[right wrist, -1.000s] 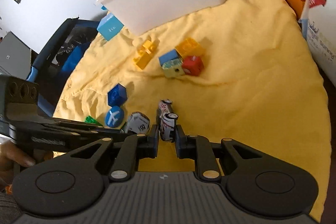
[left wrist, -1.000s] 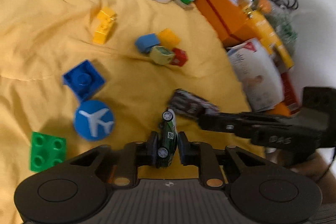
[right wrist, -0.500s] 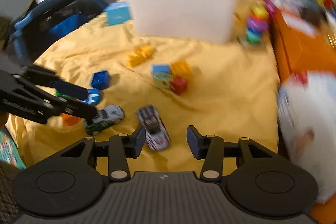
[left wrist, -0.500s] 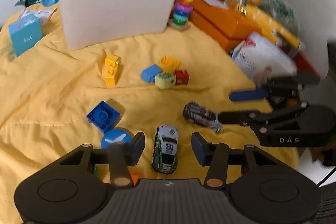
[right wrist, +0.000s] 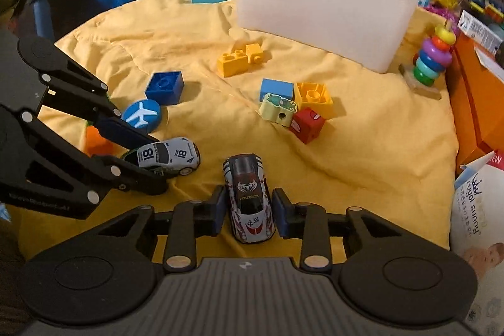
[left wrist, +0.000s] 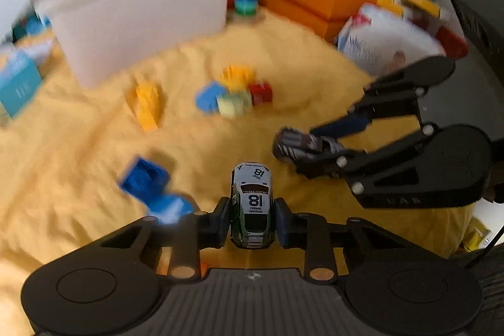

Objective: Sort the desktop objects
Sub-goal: 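Carry both cars over the white bin and open both tools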

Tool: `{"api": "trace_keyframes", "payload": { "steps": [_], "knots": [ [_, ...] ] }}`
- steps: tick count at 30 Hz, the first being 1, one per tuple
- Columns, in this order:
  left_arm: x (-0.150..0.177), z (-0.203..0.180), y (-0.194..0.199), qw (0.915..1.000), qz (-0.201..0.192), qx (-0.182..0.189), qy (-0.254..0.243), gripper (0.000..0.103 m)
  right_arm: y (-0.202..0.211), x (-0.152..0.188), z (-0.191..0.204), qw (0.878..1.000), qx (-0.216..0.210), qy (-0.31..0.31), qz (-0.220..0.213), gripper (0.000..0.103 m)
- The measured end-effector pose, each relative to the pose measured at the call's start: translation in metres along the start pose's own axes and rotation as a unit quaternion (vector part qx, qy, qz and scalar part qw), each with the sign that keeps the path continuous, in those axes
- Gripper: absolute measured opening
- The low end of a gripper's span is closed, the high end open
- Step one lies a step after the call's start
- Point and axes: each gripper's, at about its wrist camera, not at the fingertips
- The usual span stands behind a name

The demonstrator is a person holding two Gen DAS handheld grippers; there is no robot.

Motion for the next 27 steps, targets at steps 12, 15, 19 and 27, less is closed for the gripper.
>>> {"api": "trace_keyframes", "payload": {
  "steps": [12,15,19,27],
  "knots": [
    [-0.116,0.08,0.071,0.9773,-0.174,-0.116,-0.033,0.033,0.057,-0.096,-0.023,0.986,0.04,-0.023,-0.158,0.035],
    [-0.144,0.103,0.07,0.9691,-0.194,-0.149,-0.035,0.033,0.057,-0.136,-0.034,0.977,0.058,-0.033,-0.203,0.035],
    [-0.172,0.13,0.056,0.9633,-0.2,-0.176,-0.035,0.033,0.042,-0.185,-0.051,0.967,0.077,-0.075,-0.233,0.035],
    [-0.189,0.164,-0.01,0.9726,-0.145,-0.18,-0.022,0.033,-0.006,-0.229,-0.076,0.968,0.093,-0.109,-0.205,0.036]
  ]
}}
Point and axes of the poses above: each gripper's, at about its wrist camera, not at the fingertips, and y roughly against the way its jaws point, z to its left, x to its underside, and after that the axes turned 7 degrees about -y, right-handed
